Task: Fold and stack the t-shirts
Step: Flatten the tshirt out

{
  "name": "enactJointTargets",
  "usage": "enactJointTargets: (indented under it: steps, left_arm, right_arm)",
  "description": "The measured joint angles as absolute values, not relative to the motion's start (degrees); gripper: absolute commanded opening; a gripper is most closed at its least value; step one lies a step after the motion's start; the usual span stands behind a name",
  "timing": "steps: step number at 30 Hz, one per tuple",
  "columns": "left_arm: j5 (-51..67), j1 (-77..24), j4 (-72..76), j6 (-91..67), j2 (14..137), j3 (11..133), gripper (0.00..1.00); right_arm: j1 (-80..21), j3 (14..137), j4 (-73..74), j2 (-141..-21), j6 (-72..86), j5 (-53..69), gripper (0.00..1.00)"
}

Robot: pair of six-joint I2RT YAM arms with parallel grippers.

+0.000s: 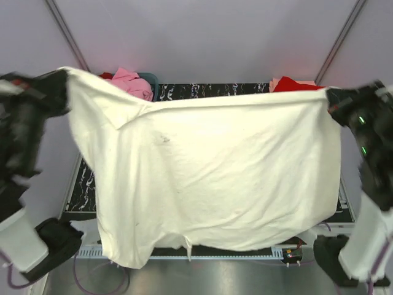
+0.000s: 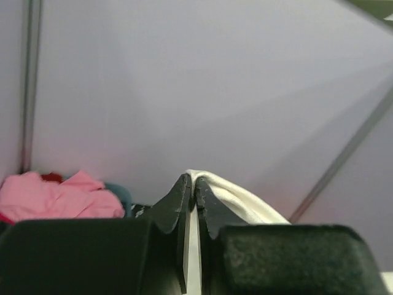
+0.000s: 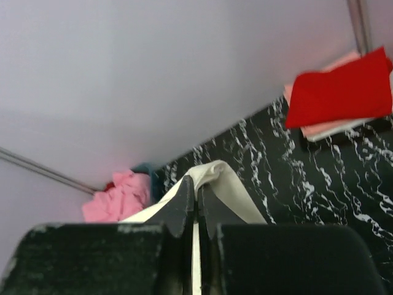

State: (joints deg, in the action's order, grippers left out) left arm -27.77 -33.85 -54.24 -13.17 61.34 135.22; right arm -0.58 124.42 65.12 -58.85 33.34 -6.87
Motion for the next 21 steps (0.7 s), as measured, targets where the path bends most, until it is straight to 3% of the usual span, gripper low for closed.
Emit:
enactJointTargets:
  steps: [4, 5, 6, 7, 8, 10, 12, 16, 21]
  left_arm:
    - [-26.3, -25.7, -56.4, -12.2, 76.2, 132.0, 0.07]
    - [-23.8, -22.9, -56.8, -12.2, 80.5, 129.9, 0.02]
    - [-21.6, -19.5, -57.4, -12.5, 85.8, 128.8, 0.09]
    - [-20.1, -17.0, -58.0, -12.7, 90.7, 128.9, 0.27]
    - [-17.7, -14.5, -59.2, -13.0, 98.8, 130.7, 0.52]
    - [-14.4, -11.0, -59.9, -14.5, 114.7, 134.5, 0.7]
    - [-12.2, -9.3, -60.8, -15.4, 125.5, 133.4, 0.99]
    - [-9.5, -9.2, -62.9, -16.6, 128.8, 118.3, 0.99]
    - [-8.1, -11.2, -62.6, -16.8, 115.6, 111.3, 0.99]
  right_arm:
    - [-0.6, 109.6, 57.2, -73.3, 33.6, -3.8, 0.0]
    - [-0.6, 105.4, 54.5, -78.1, 33.7, -3.7, 0.07]
    - [-0.6, 102.8, 53.0, -82.3, 33.8, -3.4, 0.33]
    - [-0.6, 101.3, 52.9, -88.2, 34.1, -3.3, 0.81]
    - [-0.6, 101.4, 53.1, -94.6, 34.1, -3.2, 0.87]
    - [-0.6, 103.2, 54.0, -106.0, 33.2, -3.0, 0.98]
    - [-0.6, 103.4, 54.7, -111.9, 32.8, -2.4, 1.0]
    - [-0.6, 100.4, 55.5, -110.0, 32.4, -2.1, 1.0]
    - [-0.6, 98.4, 53.2, -99.7, 30.7, -1.9, 1.0]
